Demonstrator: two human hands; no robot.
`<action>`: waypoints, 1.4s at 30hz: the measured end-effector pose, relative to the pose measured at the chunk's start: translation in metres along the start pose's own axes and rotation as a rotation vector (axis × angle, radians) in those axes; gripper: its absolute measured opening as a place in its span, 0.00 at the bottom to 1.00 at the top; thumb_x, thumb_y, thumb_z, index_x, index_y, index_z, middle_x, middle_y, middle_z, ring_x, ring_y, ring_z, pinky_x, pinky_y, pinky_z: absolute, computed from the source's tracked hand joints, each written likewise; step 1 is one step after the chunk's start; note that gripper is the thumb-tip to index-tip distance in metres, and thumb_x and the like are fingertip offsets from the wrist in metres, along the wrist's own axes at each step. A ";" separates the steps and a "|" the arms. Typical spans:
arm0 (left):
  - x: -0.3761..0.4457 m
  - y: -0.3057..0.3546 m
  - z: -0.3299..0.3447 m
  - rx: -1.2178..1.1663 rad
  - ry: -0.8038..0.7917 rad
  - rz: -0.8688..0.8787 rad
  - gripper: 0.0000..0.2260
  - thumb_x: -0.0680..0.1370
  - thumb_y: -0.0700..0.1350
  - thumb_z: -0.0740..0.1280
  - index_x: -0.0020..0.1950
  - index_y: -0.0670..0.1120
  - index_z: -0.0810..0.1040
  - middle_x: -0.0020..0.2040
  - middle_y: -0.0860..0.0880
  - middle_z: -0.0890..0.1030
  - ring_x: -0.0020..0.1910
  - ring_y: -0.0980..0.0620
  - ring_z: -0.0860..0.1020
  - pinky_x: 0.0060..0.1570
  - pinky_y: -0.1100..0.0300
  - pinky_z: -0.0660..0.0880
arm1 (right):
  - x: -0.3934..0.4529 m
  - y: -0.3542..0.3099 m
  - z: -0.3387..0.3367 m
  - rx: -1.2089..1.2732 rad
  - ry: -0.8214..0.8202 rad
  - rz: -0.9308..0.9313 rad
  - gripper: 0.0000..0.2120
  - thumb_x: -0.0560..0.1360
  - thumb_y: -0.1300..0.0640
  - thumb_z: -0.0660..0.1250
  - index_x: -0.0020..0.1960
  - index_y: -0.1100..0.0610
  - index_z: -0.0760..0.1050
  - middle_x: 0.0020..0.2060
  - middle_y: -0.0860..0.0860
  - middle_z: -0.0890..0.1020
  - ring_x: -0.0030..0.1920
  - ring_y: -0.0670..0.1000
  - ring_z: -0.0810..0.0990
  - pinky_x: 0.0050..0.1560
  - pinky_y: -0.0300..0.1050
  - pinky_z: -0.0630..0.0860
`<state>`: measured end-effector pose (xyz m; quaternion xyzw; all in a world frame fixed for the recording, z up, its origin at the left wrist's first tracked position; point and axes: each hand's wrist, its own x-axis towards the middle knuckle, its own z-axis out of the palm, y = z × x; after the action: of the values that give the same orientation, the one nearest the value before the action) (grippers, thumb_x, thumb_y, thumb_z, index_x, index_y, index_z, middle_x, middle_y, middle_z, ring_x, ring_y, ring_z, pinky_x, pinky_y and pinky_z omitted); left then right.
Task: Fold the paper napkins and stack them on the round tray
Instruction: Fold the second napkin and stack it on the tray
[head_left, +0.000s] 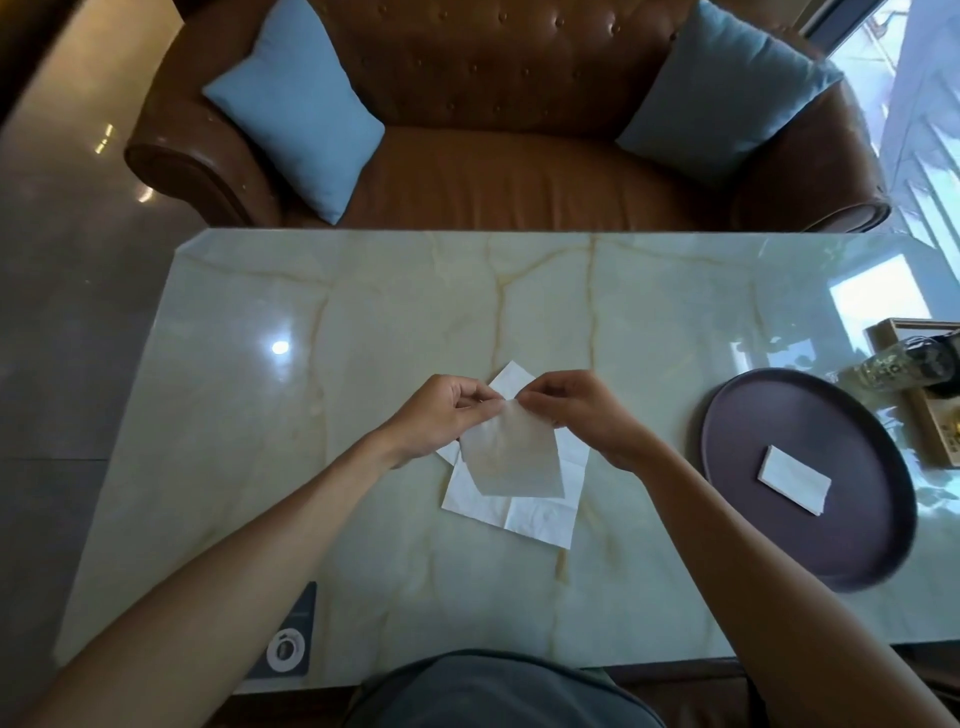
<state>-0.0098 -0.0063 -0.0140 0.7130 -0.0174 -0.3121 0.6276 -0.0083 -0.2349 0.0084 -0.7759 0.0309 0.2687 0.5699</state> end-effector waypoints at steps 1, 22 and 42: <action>0.000 0.001 0.001 0.005 0.005 0.003 0.07 0.79 0.51 0.72 0.52 0.50 0.86 0.48 0.50 0.89 0.48 0.55 0.86 0.48 0.66 0.77 | 0.000 0.001 -0.001 -0.003 0.005 0.000 0.08 0.78 0.57 0.71 0.45 0.60 0.85 0.35 0.46 0.82 0.36 0.42 0.77 0.39 0.36 0.73; -0.001 -0.003 -0.002 -0.362 0.020 -0.095 0.20 0.74 0.48 0.77 0.63 0.42 0.80 0.56 0.41 0.86 0.53 0.42 0.86 0.49 0.53 0.82 | -0.006 0.020 0.000 0.333 0.021 0.018 0.11 0.79 0.61 0.70 0.59 0.64 0.83 0.53 0.62 0.86 0.51 0.56 0.85 0.56 0.53 0.80; -0.004 -0.012 0.007 -0.309 0.065 -0.072 0.14 0.78 0.39 0.73 0.63 0.44 0.81 0.54 0.38 0.87 0.50 0.41 0.86 0.45 0.54 0.82 | -0.012 0.023 0.000 0.352 0.057 0.034 0.10 0.80 0.64 0.66 0.58 0.61 0.84 0.52 0.56 0.88 0.51 0.53 0.86 0.48 0.44 0.82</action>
<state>-0.0209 -0.0084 -0.0234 0.6178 0.0769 -0.3102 0.7185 -0.0270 -0.2456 -0.0061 -0.6706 0.1066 0.2468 0.6914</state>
